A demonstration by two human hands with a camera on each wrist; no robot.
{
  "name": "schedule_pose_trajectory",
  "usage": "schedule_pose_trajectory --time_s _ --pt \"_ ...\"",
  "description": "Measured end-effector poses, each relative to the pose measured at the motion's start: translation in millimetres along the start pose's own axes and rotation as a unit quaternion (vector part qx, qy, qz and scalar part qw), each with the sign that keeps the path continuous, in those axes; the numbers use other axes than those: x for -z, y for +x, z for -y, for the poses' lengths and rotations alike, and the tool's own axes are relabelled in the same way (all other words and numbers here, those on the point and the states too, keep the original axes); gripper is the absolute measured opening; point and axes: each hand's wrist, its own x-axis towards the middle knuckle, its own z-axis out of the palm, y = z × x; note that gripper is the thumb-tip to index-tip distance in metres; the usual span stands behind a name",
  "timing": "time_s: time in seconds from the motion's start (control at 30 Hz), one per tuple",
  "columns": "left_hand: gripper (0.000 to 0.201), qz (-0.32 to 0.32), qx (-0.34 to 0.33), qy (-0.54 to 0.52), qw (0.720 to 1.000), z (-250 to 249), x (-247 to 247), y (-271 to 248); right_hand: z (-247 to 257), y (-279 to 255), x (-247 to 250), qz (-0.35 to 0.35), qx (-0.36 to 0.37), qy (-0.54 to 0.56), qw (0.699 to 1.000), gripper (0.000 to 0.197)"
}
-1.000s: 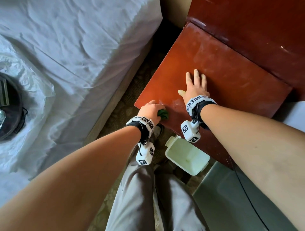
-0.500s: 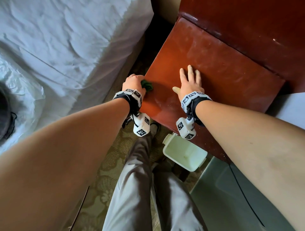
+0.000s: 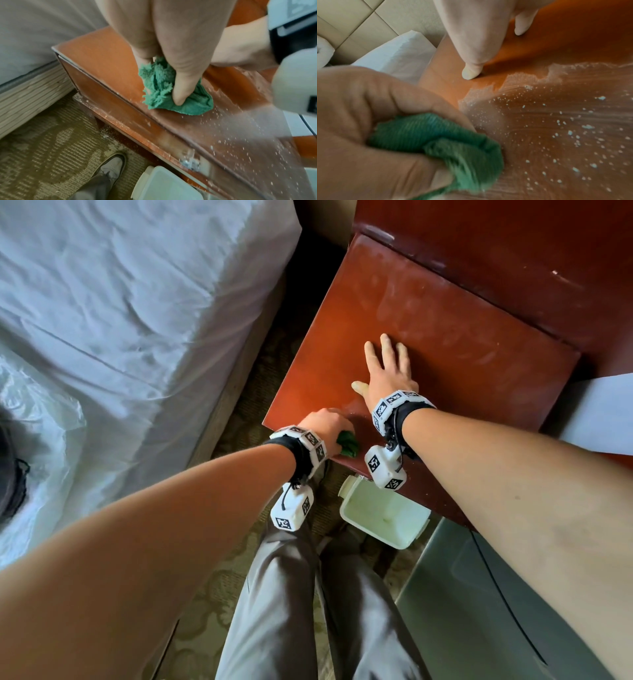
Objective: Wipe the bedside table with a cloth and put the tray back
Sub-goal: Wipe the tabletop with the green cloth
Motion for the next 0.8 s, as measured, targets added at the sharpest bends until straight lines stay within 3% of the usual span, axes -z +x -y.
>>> schedule_pose_trajectory --time_s 0.13,0.23,0.3,0.43,0.5,0.7,0.8 --pt "0.039 -0.027 0.035 -0.055 0.998 11.0 21.1 4.9 2.9 -2.7 8.8 0.005 -0.001 0.045 0.999 0.069" --pt "0.040 -0.073 0.069 -0.095 0.990 17.5 40.8 7.2 5.5 -8.9 16.0 -0.096 0.023 0.152 0.983 0.051" --pt "0.038 -0.094 0.077 -0.105 0.987 18.5 55.1 9.6 8.8 -14.5 23.1 -0.135 0.050 0.205 0.968 0.053" --pt "0.043 -0.111 0.063 -0.105 0.986 8.7 81.5 16.7 20.8 -22.5 49.7 0.056 0.063 0.300 0.950 0.064" --pt "0.044 -0.106 0.057 -0.096 0.988 3.0 90.6 19.7 24.1 -24.1 58.9 0.110 0.050 0.312 0.942 0.064" --pt "0.049 -0.130 0.015 -0.121 0.984 2.6 93.0 17.5 21.0 -24.7 66.4 0.104 0.006 0.184 0.977 0.025" --pt "0.061 -0.123 0.007 -0.086 0.989 19.2 89.3 17.4 5.3 -25.4 60.7 0.038 -0.038 0.178 0.983 0.026"
